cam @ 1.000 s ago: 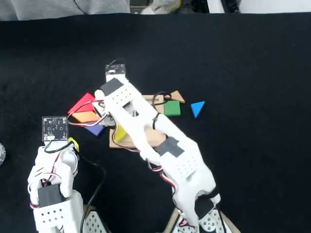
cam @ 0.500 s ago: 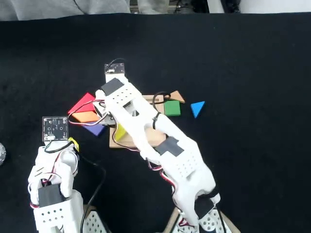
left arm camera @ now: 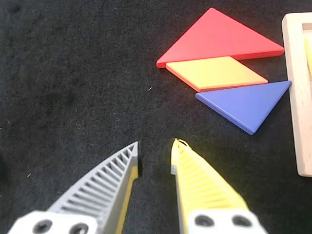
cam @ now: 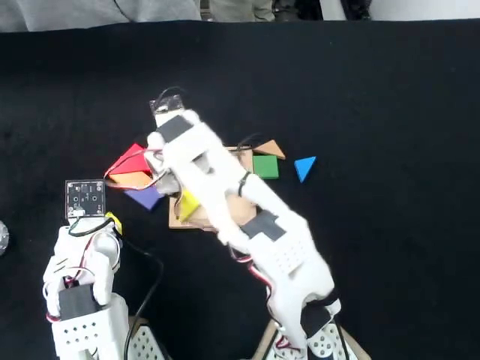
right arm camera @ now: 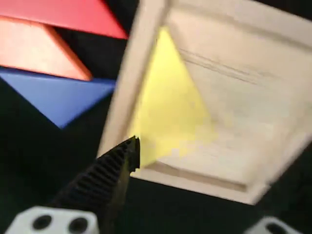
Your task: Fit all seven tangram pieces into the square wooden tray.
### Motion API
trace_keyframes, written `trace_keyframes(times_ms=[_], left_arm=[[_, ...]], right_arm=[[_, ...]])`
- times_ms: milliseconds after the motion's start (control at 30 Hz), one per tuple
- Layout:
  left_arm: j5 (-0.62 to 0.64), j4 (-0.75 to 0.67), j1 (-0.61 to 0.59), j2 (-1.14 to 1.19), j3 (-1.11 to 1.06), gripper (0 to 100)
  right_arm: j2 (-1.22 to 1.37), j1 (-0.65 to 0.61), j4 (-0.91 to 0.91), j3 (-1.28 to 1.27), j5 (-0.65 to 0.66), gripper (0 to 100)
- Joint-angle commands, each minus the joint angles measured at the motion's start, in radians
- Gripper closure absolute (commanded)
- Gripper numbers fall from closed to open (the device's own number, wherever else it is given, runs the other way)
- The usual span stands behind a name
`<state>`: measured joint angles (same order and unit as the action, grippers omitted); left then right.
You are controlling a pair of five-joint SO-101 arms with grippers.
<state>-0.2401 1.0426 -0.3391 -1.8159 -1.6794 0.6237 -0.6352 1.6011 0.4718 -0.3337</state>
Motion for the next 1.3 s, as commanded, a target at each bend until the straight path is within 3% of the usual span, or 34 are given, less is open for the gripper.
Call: trace_keyframes(times_ms=[0, 67, 100, 167, 300, 500, 933, 1267], left_arm=[[-0.006, -0.015, 0.001, -0.002, -0.021, 88], [-0.006, -0.015, 0.001, -0.002, -0.021, 88], [-0.006, -0.015, 0.001, -0.002, -0.021, 88], [-0.006, -0.015, 0.001, -0.002, -0.021, 88], [-0.006, -0.015, 0.001, -0.002, -0.021, 88], [-0.006, -0.015, -0.001, -0.002, -0.021, 88], [-0.006, -0.015, -0.001, -0.002, -0.021, 88], [-0.006, -0.015, -0.001, -0.002, -0.021, 88]], right_arm=[[-0.124, 0.120, 0.157, 0.107, 0.124, 72.8], [-0.148, 0.161, 0.163, 0.081, 0.209, 93.9], [-0.151, 0.170, 0.160, 0.056, 0.275, 99.8], [-0.150, 0.164, 0.158, -0.021, 0.370, 91.5], [-0.120, 0.098, 0.115, -0.133, 0.381, 99.1], [-0.059, 0.037, 0.018, -0.162, 0.379, 98.8], [0.157, 0.041, 0.025, 0.081, 0.358, 98.8], [0.168, 0.041, 0.103, 0.265, 0.358, 98.8]])
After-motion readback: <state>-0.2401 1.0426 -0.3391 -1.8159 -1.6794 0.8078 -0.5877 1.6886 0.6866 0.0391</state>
